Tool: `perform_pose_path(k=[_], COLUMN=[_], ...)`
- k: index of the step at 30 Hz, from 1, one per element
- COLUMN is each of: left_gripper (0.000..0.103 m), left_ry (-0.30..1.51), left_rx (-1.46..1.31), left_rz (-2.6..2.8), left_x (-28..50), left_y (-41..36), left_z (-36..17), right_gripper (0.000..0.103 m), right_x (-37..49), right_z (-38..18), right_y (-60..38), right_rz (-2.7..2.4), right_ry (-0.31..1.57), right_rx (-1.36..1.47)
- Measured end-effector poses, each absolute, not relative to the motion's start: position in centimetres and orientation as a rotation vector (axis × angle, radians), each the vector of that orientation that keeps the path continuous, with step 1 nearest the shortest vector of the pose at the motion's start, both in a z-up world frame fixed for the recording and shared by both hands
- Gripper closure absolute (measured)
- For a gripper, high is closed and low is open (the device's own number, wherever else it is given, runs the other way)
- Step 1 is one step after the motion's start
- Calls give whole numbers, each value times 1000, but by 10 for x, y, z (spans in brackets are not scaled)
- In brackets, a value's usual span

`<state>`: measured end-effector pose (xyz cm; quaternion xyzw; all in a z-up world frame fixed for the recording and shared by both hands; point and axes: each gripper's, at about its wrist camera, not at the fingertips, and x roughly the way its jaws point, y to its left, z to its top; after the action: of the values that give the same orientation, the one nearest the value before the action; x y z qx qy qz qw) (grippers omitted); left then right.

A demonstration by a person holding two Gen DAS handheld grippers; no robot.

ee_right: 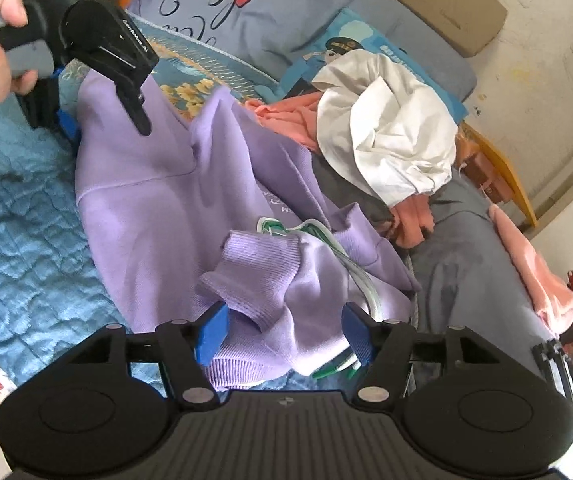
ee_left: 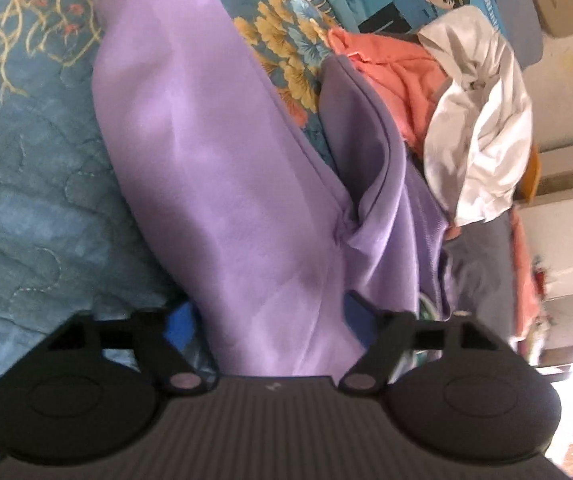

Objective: Fold clothes

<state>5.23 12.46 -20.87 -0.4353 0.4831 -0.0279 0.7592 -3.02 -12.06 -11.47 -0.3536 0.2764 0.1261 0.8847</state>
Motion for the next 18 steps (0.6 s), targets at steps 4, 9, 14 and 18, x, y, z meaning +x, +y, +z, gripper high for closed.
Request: perform_pose_path(k=[4, 9, 14, 18], left_gripper=[89, 98, 98, 98], left_ry=[1068, 1048, 843, 650], left_rx=[-959, -940, -915, -927], left_rz=[-39, 6, 40, 62], left_x=[45, 48, 33, 8], left_y=[126, 122, 134, 161], left_z=[-212, -212, -170, -115], right_gripper=[50, 94, 94, 94], right_x=[-21, -3, -5, -19], right_z=[-130, -120, -54, 3], right_y=[-114, -122, -175, -242], right_rz=[255, 213, 91, 48], right_ry=[576, 616, 554, 476], right_rx=[-802, -627, -197, 134])
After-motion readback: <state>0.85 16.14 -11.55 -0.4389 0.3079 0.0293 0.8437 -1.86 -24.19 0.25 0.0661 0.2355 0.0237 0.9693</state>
